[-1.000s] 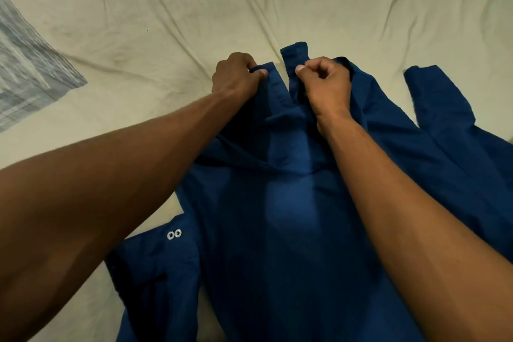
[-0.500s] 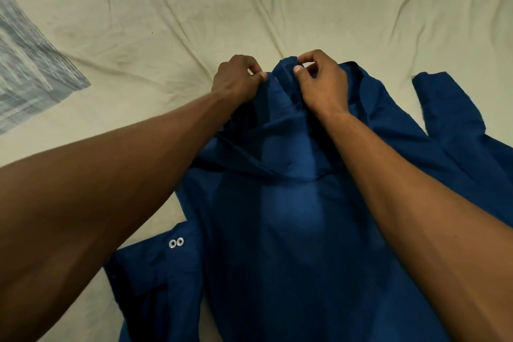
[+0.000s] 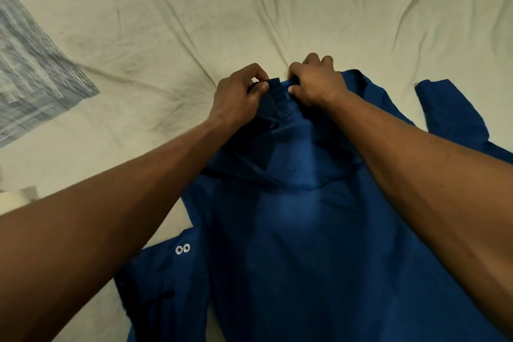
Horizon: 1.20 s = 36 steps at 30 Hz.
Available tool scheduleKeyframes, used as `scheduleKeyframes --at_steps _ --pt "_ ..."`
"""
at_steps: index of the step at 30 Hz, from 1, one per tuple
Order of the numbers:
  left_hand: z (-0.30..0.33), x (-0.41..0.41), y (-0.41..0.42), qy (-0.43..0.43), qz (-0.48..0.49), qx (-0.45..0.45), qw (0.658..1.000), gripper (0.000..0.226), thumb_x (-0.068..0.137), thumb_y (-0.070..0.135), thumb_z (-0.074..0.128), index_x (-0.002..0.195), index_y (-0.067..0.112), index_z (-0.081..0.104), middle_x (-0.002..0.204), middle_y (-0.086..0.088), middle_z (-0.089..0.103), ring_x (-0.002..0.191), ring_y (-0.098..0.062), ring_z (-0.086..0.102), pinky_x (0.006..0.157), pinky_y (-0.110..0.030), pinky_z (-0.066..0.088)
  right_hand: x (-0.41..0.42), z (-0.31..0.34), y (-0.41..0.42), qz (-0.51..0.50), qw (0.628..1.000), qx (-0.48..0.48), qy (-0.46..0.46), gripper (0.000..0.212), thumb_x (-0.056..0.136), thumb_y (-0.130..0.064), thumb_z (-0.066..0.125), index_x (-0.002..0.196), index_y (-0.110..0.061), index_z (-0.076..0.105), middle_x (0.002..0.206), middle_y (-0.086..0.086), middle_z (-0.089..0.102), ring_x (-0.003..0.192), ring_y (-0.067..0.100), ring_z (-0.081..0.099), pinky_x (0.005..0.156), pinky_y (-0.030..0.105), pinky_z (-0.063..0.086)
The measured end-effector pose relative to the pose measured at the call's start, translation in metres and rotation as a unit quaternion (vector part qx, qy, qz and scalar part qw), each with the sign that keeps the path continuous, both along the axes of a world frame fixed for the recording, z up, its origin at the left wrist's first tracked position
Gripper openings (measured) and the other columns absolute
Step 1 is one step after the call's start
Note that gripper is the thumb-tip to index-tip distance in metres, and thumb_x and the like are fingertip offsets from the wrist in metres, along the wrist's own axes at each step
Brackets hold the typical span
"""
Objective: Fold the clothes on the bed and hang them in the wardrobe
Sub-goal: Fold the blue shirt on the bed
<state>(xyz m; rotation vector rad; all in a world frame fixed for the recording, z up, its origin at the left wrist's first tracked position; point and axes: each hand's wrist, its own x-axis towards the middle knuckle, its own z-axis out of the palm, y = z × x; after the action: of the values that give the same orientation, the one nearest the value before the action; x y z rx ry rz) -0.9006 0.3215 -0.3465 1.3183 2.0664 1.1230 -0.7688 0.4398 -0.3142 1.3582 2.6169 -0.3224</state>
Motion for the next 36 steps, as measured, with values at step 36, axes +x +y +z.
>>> scheduleKeyframes --at_steps 36 --pt "0.032 -0.055 -0.133 0.002 -0.044 -0.159 0.986 0.042 0.074 0.039 0.035 0.063 0.008 0.06 0.068 -0.008 0.065 0.07 -0.027 0.059 0.069 -0.037 0.047 -0.025 -0.014 -0.086 0.175 0.975 0.116 0.067 0.024 0.093 -0.011 0.051 0.116 -0.011 0.056 0.126 0.012 0.052 0.118 0.034 0.044 0.083 0.046 0.04"
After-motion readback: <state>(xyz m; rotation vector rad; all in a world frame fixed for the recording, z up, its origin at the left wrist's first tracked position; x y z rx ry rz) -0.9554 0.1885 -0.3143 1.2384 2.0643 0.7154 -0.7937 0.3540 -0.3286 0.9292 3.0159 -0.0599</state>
